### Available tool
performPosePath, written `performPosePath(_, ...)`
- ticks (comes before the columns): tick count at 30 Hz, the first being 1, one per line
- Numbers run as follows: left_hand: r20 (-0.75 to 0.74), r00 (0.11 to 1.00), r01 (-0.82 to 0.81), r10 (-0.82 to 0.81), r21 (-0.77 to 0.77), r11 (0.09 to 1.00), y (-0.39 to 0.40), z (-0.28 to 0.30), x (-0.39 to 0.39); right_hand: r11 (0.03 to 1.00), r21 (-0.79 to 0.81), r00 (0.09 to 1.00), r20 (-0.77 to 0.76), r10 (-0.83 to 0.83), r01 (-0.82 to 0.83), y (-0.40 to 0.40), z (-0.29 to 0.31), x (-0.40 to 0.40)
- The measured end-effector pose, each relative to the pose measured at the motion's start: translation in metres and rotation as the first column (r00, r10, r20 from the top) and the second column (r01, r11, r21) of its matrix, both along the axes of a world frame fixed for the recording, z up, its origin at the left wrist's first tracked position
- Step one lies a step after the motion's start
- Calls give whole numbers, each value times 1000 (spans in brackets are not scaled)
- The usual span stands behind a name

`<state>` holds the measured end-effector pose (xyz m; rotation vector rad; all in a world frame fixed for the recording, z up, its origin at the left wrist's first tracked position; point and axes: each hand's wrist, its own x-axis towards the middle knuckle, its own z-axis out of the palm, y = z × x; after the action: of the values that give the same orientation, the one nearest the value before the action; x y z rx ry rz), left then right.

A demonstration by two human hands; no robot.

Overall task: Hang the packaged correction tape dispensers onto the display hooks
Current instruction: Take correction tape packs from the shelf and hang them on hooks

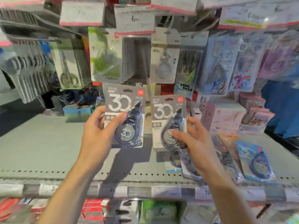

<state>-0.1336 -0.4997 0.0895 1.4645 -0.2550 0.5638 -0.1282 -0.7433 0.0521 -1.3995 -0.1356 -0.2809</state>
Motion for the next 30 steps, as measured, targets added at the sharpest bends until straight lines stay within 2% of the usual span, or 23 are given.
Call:
performPosePath(8, 106, 992, 57, -61, 38, 998, 23, 43, 63, 997, -13, 995, 68, -70, 71, 34, 32, 51)
performPosePath(20, 210, 975, 48, -73, 121, 992, 62, 82, 93, 973, 7, 936, 272, -222, 229, 74, 111, 60)
performPosePath(30, 229, 961, 140, -153, 70, 988, 64, 93, 82, 987, 74, 923, 352, -157, 140, 80, 134, 38)
